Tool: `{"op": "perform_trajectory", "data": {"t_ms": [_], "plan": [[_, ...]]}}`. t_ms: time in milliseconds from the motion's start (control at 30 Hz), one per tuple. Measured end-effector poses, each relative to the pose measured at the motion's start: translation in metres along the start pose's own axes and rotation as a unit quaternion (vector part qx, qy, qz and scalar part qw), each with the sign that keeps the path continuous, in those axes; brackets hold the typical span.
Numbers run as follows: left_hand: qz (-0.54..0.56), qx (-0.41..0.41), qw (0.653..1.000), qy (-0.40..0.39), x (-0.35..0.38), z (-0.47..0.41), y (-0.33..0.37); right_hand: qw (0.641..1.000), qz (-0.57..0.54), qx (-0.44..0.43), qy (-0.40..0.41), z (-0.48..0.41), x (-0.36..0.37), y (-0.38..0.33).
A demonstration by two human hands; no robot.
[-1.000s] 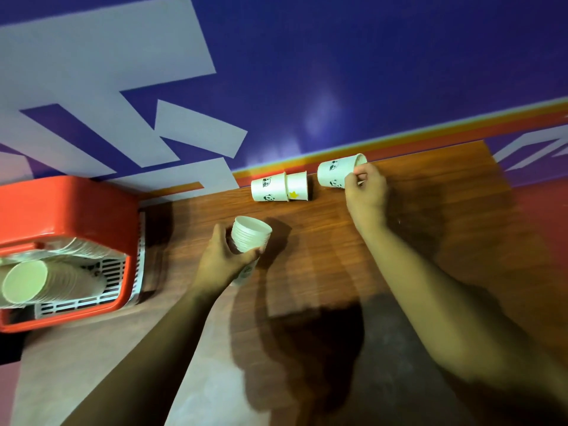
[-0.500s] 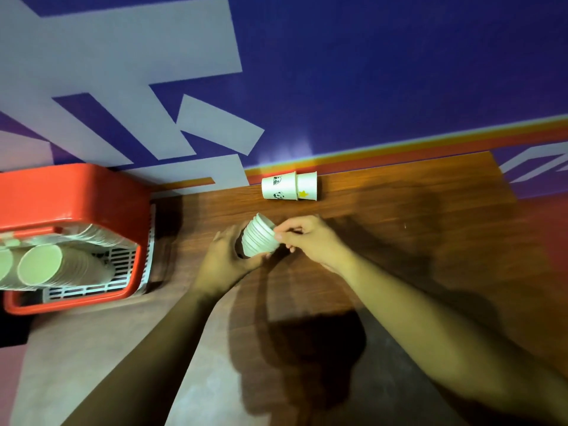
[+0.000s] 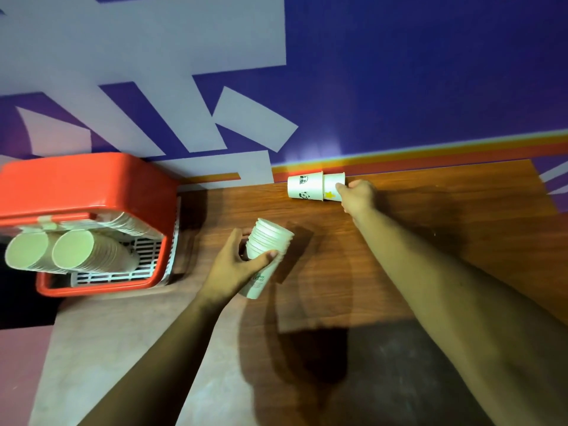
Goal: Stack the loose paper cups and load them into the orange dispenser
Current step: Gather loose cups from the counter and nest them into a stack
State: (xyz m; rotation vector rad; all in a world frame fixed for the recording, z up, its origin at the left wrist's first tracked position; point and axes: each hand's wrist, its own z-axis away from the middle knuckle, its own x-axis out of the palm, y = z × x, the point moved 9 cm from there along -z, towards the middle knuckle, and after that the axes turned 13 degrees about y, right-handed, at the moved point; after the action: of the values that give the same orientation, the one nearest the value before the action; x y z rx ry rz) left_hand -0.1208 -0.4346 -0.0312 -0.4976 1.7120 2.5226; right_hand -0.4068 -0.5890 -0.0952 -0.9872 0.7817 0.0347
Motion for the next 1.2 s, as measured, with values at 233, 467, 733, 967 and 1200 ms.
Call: {"op": "perform_trajectory", "data": {"t_ms": [233, 467, 733, 967, 1200], "plan": [[-0.007, 0.007, 1.000, 0.005, -0.009, 0.000, -0.005, 0.999, 0.003, -0.040, 0.031, 0.012, -0.024, -0.008], [-0.036, 0.030, 0.999, 0.016, -0.011, -0.004, 0.003, 0.973, -0.048, -0.179, 0.141, 0.054, -0.090, -0.023], [-0.126, 0.106, 0.986, -0.008, -0.009, -0.005, 0.023, 0.962, -0.136, -0.202, -0.119, 0.127, -0.054, -0.059], [-0.082, 0.098, 0.990, -0.058, -0.020, 0.009, 0.015, 0.953, -0.129, -0.176, -0.208, 0.147, -0.023, -0.059], [-0.009, 0.057, 0.998, -0.024, -0.031, 0.003, 0.004, 0.926, -0.108, -0.121, -0.340, 0.190, 0.020, -0.049]]}}
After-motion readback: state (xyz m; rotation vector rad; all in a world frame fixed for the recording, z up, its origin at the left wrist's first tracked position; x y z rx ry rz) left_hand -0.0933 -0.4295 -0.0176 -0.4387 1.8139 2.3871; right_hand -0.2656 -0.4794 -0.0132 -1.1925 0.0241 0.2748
